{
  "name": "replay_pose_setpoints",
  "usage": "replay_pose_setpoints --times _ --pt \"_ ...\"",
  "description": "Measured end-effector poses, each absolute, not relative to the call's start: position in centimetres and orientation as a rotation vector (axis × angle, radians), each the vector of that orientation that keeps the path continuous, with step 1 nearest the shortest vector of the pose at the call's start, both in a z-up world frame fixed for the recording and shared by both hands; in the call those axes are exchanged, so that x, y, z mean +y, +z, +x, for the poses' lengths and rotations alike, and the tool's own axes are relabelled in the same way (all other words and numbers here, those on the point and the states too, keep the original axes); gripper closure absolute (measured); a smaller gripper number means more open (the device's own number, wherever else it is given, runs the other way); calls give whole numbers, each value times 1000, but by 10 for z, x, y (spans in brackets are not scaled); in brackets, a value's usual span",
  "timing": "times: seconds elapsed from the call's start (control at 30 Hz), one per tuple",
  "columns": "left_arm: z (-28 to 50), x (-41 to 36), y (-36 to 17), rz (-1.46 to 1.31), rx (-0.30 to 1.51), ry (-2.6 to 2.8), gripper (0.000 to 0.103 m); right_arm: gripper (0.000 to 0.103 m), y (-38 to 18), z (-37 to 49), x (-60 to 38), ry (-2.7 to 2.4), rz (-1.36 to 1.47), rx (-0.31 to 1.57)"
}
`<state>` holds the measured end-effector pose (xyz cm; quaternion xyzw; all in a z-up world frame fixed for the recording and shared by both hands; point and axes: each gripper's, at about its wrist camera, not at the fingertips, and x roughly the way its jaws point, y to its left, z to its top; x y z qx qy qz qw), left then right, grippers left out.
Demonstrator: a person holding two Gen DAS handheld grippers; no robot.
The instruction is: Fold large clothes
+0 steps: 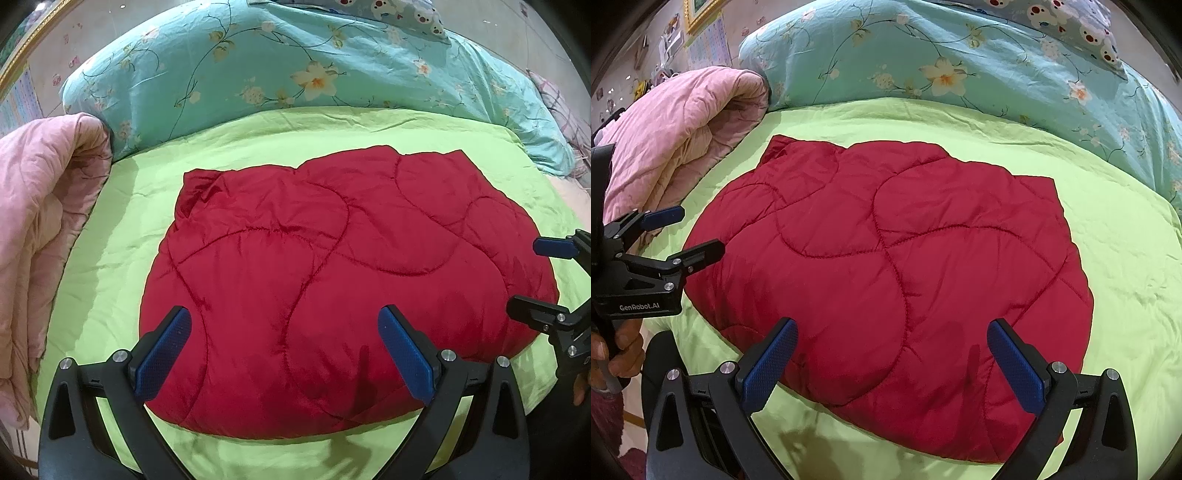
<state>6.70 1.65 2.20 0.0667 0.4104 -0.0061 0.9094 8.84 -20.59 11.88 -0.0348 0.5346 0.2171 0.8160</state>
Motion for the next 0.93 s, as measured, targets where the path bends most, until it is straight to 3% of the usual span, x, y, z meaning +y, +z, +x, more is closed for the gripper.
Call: replay_pose_setpoints --times 0.93 --pt "70 9 26 154 839 -11 1 0 118 92 -214 444 -61 1137"
